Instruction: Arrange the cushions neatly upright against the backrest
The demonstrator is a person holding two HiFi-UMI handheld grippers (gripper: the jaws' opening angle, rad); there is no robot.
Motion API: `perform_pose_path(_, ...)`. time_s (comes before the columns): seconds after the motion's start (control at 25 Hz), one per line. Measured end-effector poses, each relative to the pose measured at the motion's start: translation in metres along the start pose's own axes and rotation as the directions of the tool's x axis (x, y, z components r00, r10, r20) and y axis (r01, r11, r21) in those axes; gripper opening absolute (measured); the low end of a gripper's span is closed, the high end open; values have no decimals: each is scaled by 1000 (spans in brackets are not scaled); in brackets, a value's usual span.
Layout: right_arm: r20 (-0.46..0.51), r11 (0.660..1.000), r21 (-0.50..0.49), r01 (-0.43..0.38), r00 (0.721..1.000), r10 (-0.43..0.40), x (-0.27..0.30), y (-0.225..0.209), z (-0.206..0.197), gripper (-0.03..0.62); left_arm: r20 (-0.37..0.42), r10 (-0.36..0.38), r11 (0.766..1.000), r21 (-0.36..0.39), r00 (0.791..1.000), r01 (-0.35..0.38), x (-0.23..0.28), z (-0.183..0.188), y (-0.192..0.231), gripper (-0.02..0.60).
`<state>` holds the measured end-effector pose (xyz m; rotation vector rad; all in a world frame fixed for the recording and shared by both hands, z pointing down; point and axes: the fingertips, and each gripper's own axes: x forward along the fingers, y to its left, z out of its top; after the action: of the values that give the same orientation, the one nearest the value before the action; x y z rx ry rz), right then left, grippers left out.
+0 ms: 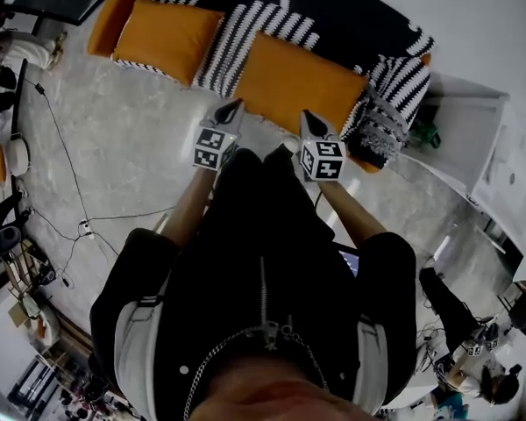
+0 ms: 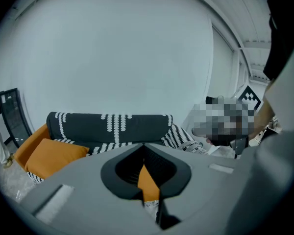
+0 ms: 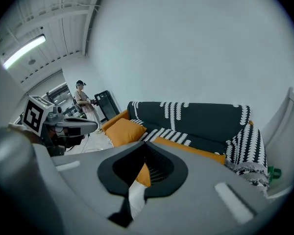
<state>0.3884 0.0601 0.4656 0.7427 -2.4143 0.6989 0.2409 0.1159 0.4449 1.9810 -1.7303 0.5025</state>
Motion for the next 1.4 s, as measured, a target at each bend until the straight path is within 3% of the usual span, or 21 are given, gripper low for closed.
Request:
perform_pose_path(0.52,25,988,79,135,990,-137,9,-51,8,3,-51,-110,993,29,993,112,54,11,7,3)
perform_pose_path(0.84,62,975,83,208,975,-214,2,-77,5,3,-39,-148,987,48,988,150,76,18,-4,3)
perform_pose_path(1.24,63,965,63,256,964,-260,14,-99,-16,3,-63,-148,985,85,987,153,104,-9,8,3)
perform_pose_path(1.4,82,951,35,308,947,-310,23,-121,-22,3,-83,-138,982,122,987,147,120,-27,19,3)
